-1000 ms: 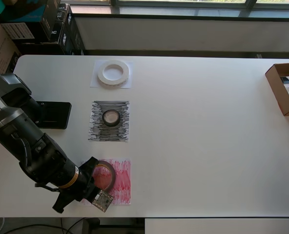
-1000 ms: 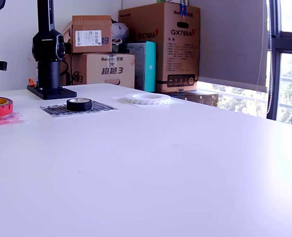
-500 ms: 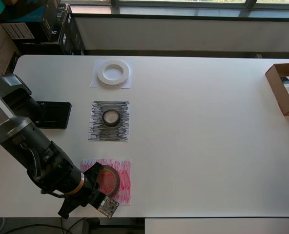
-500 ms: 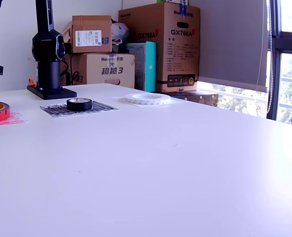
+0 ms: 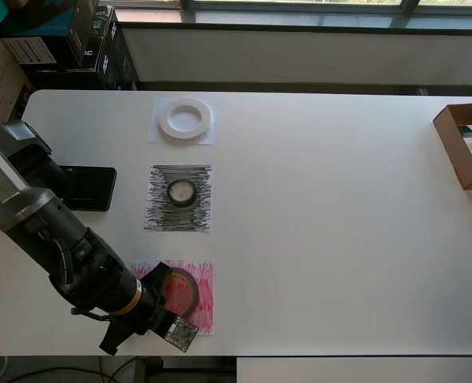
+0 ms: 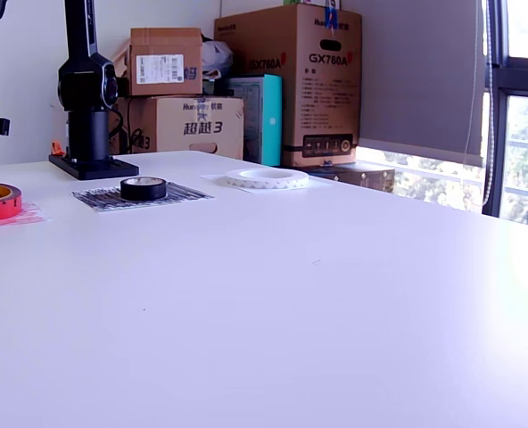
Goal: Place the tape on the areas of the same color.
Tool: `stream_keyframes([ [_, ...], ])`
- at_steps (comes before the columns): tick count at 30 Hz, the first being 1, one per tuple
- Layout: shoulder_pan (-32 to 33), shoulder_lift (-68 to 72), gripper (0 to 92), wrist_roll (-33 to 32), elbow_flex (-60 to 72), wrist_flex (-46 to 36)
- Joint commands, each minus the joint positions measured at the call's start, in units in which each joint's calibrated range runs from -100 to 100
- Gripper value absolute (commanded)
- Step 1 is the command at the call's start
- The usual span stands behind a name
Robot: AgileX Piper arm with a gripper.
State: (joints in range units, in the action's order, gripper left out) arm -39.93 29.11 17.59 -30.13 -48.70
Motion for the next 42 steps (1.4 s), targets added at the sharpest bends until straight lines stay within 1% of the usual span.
stream_keyframes([
  [1, -0.23, -0.3, 0.0, 0.0, 0.28, 0.2],
  [40, 0.64, -0.11, 0.7, 0.08, 1.19, 0.2],
  [42, 0.64, -0.11, 2.4, 0.16, 1.01, 0.2],
])
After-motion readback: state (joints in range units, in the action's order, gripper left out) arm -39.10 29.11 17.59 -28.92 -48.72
